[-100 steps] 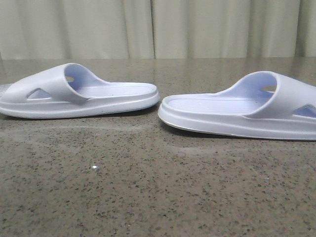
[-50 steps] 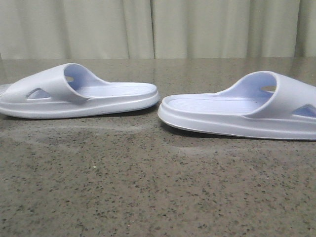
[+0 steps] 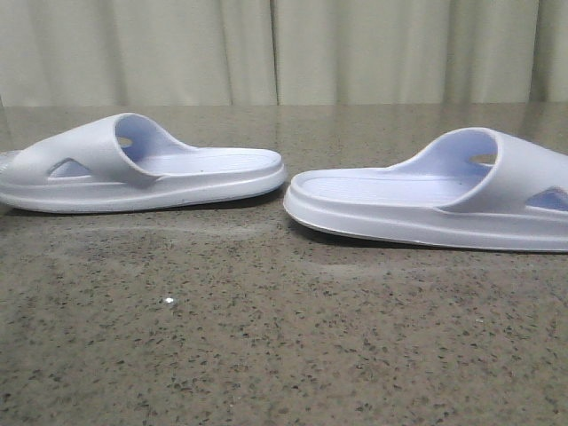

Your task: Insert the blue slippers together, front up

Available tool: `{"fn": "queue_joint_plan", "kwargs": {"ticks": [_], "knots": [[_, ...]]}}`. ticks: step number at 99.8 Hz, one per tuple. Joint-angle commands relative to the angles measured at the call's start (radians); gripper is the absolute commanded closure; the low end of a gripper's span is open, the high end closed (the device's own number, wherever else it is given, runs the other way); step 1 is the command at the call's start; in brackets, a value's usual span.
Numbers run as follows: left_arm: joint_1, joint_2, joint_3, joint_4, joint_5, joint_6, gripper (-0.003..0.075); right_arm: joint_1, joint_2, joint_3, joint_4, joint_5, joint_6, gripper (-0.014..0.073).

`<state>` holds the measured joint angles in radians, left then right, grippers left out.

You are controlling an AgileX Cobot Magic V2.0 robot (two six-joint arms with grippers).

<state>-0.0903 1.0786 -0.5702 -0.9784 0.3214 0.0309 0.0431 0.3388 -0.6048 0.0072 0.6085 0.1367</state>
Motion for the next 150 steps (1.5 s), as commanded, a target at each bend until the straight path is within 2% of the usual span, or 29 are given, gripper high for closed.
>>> {"fn": "queue_joint_plan", "kwargs": {"ticks": [1, 59, 99, 119, 132, 141, 150], "knots": [[0.0, 0.011, -0.052, -0.028, -0.031, 0.008, 0.0256, -0.006, 0.017, -0.032, 0.0, -0.094, -0.006, 0.0312], [0.0, 0.196, -0.151, -0.063, 0.009, 0.008, 0.0256, -0.006, 0.017, -0.032, 0.0, -0.109, -0.006, 0.0312], [0.0, 0.261, -0.151, -0.121, 0.058, 0.033, 0.0256, -0.006, 0.017, -0.032, 0.0, -0.124, -0.006, 0.0312], [0.0, 0.278, -0.151, -0.193, 0.114, 0.126, 0.0256, -0.006, 0.017, -0.032, 0.0, -0.135, -0.006, 0.0312], [0.0, 0.278, -0.151, -0.201, 0.124, 0.135, 0.0257, -0.006, 0.017, -0.032, 0.0, -0.136, -0.006, 0.0312], [0.0, 0.278, -0.151, -0.201, 0.133, 0.137, 0.029, -0.006, 0.017, -0.032, 0.0, -0.138, -0.006, 0.0312], [0.0, 0.278, -0.151, -0.203, 0.146, 0.148, 0.0372, -0.006, 0.017, -0.032, 0.0, -0.138, -0.006, 0.0312]]}}
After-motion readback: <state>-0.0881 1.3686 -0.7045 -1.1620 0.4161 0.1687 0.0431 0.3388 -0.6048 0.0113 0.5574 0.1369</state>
